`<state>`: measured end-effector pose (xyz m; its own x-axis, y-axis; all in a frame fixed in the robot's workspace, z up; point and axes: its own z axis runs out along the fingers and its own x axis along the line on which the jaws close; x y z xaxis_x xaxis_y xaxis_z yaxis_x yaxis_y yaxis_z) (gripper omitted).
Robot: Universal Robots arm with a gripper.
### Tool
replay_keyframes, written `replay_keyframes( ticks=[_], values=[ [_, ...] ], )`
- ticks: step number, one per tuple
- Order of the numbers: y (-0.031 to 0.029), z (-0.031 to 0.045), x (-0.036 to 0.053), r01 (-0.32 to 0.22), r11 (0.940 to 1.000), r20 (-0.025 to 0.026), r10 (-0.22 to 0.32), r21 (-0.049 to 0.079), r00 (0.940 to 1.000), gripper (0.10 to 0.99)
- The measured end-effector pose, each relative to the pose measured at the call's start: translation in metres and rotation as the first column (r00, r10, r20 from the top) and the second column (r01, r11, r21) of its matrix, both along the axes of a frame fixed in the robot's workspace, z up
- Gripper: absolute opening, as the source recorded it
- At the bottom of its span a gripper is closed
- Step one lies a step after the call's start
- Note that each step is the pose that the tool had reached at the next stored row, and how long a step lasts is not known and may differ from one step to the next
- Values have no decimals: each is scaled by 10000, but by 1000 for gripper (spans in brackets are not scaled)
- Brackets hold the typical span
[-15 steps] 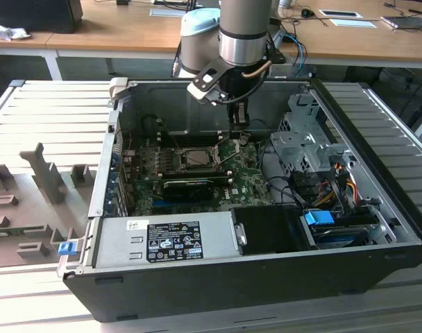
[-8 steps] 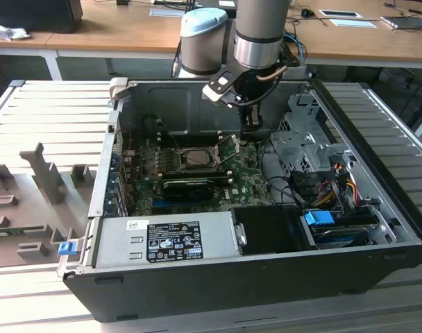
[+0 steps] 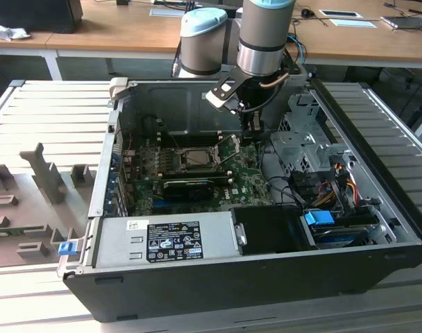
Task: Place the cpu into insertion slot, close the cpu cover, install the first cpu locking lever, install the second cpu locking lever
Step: 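Close the cpu cover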
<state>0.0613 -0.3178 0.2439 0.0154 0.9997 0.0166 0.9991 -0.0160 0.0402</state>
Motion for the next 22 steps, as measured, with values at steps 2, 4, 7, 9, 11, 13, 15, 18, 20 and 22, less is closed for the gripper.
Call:
replay_keyframes(
  ticks=[2, 4, 7, 9, 11, 13, 15, 18, 20, 22],
  values=[
    [-2, -1, -7, -34, 10000, -4, 34, 1, 10000, 106],
    [-2, 13, -21, -40, 10000, -4, 40, 0, 10000, 106],
    [-2, 27, -48, -40, 10000, -3, 40, 2, 10000, 106],
    [-2, 27, -90, -40, 10000, -4, 40, 0, 10000, 106],
    [-2, 27, -118, -40, 10000, -4, 40, 1, 10000, 106],
    [-2, 27, -152, -39, 10000, -4, 39, 1, 10000, 106],
    [-2, 27, -176, -40, 10000, -4, 40, 0, 10000, 106],
    [-2, 27, -228, -39, 10000, -4, 39, 1, 10000, 106],
    [-2, 27, -242, -39, 10000, -4, 39, 0, 10000, 106],
    [-2, 27, -250, -40, 10000, -4, 40, 1, 10000, 106]
  ],
)
